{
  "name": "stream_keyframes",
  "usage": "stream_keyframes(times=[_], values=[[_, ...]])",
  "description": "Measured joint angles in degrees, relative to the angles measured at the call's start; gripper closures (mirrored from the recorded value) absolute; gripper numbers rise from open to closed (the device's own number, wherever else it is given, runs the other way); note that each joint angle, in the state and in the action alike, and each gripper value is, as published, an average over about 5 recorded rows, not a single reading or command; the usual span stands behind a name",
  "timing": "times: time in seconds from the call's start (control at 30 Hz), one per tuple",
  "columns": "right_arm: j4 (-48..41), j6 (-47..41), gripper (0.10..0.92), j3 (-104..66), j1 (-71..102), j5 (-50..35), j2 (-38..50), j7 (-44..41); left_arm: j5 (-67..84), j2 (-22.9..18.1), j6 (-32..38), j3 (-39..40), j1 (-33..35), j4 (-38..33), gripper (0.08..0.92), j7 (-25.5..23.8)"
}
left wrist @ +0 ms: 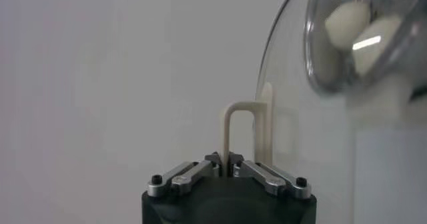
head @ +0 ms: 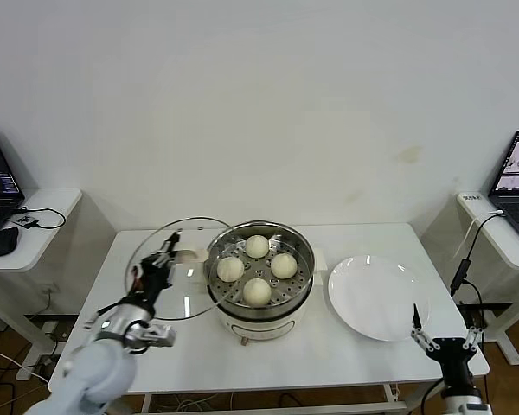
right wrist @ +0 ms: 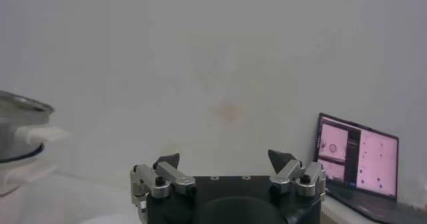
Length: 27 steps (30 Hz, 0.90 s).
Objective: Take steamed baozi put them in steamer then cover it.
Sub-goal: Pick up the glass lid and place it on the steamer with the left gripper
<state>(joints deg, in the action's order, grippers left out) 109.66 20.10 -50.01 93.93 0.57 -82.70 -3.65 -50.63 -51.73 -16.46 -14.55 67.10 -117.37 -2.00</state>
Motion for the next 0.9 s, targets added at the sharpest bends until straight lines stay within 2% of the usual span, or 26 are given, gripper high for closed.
stream_keyframes(times=[0.23,0.47,0.9], values=[[-0.8,0.6,0.203,0.5,-0.2,3.8,-1.6,0.6,-6.7,-5.9,-4.3,8.7,-8.1,3.0,0.855,-4.5],[-2.1,1.5,0.202,1.0,-0.4,6.4,-2.6,1.0,-15.3,-13.0,-7.0,12.4,-13.6,7.2,0.855,-9.1],[-3.0,1.9,0.203,1.5,-0.3,8.8,-3.2,1.2,-24.3,-22.4,-10.6,14.5,-16.1,12.9,0.855,-14.8]])
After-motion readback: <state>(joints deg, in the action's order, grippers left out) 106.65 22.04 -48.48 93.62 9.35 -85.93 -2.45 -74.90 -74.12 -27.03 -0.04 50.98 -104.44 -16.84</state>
